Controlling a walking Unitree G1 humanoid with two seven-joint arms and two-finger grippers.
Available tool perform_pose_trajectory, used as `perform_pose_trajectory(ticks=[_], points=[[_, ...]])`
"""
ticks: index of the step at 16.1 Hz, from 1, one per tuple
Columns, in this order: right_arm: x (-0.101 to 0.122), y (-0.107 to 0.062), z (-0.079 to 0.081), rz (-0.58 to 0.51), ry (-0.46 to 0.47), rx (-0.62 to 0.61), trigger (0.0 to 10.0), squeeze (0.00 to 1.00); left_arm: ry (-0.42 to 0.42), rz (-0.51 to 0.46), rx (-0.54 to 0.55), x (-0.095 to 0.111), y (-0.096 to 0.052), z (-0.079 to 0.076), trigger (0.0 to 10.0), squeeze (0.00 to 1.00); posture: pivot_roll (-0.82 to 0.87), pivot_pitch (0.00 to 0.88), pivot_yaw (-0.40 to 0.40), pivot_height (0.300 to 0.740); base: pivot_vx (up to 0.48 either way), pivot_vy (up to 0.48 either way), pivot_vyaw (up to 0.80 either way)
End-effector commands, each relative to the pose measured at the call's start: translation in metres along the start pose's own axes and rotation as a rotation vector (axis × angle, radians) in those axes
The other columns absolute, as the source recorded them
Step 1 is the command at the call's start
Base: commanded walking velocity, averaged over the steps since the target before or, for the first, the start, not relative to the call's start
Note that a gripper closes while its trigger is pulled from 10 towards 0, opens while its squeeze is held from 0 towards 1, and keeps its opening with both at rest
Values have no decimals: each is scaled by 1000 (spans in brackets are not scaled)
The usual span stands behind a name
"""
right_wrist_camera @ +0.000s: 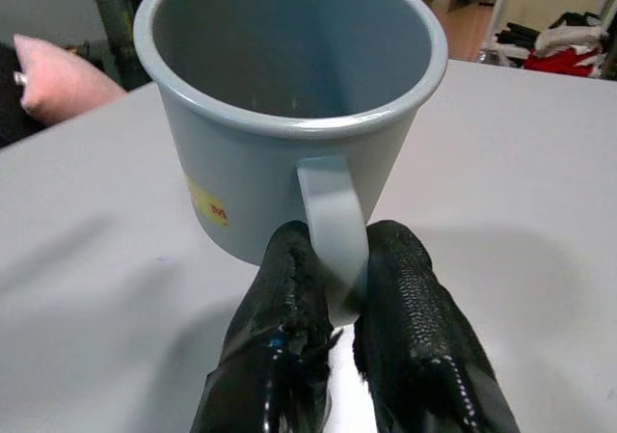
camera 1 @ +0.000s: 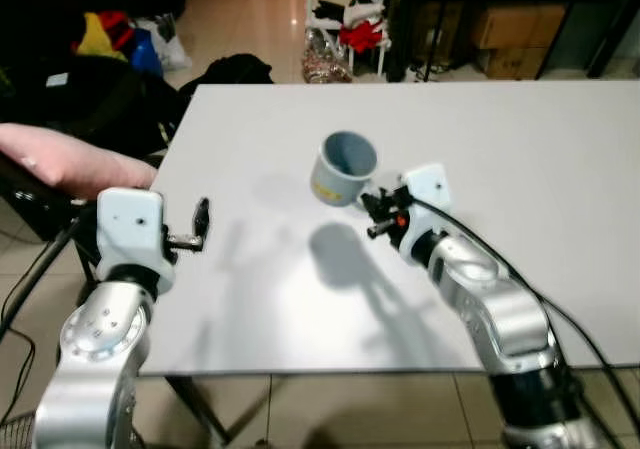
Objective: Setting the table
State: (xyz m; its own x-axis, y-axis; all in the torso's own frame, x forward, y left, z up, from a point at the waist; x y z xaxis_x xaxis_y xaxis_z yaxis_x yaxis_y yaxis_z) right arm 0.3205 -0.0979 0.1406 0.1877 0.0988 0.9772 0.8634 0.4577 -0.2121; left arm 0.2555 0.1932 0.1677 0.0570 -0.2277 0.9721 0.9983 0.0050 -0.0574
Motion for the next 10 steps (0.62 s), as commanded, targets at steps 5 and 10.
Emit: perform_pose_trajectory(ticks=[5, 10], points=[[-14, 16, -13, 146, -51, 14, 10000, 0, -31, 34, -157, -4, -6, -21, 10000, 0, -64, 0, 60, 740, 0, 0, 0], [-7, 34, -35, 146, -41, -39, 10000, 0, -51, 92, -296, -12, -13, -38, 10000, 0, -65, 0, 70, 740, 0, 0, 0]])
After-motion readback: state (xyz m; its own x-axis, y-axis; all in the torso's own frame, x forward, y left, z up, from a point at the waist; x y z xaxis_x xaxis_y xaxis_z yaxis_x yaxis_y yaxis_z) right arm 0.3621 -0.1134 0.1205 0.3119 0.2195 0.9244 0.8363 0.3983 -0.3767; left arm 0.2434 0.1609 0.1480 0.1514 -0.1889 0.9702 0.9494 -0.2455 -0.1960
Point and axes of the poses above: a point about 5 cm out from each wrist's last joint towards the gripper, its own y axis pointing out of the wrist towards the gripper, its own x axis along the axis of the wrist's last joint, z = x × y, the point moved 2 cm from there along y, pointing out of the wrist towards the gripper, and after that the axes turned 2 degrees about y, right-handed, at the moved point
